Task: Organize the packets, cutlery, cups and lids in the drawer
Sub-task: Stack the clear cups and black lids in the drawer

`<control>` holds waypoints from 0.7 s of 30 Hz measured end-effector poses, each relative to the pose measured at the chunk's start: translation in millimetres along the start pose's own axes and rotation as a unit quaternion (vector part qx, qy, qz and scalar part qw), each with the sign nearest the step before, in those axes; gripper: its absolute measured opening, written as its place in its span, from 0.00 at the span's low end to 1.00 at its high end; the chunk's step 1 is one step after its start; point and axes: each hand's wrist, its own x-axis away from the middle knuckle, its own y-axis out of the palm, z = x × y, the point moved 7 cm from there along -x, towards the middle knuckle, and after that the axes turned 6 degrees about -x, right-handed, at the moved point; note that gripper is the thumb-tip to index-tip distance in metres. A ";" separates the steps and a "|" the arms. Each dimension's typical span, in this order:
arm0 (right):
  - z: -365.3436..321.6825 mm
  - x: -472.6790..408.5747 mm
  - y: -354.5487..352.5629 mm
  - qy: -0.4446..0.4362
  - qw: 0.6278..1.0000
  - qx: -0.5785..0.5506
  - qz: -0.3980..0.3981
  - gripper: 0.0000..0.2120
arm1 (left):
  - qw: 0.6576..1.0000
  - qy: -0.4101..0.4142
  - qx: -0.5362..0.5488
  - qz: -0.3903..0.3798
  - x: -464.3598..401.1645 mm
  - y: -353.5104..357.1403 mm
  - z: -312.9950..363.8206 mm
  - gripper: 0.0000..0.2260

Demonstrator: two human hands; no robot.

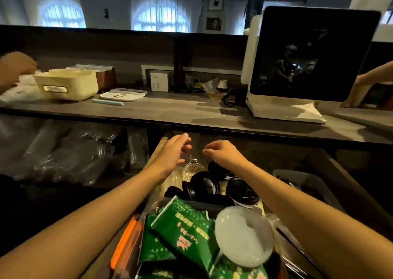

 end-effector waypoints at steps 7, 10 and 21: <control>15.9 -60.3 42.0 0.003 0.988 0.102 -0.112 0.27 | 0.998 -0.045 0.032 -0.026 -58.1 -12.0 -35.8 0.19; 25.6 -78.9 55.2 0.004 0.985 0.135 -0.110 0.31 | 0.996 -0.039 0.082 0.001 -68.9 -17.0 -44.8 0.23; 13.2 -94.5 70.3 -0.145 0.950 0.253 -0.114 0.11 | 0.989 -0.015 0.142 0.046 -67.9 -23.7 -49.3 0.23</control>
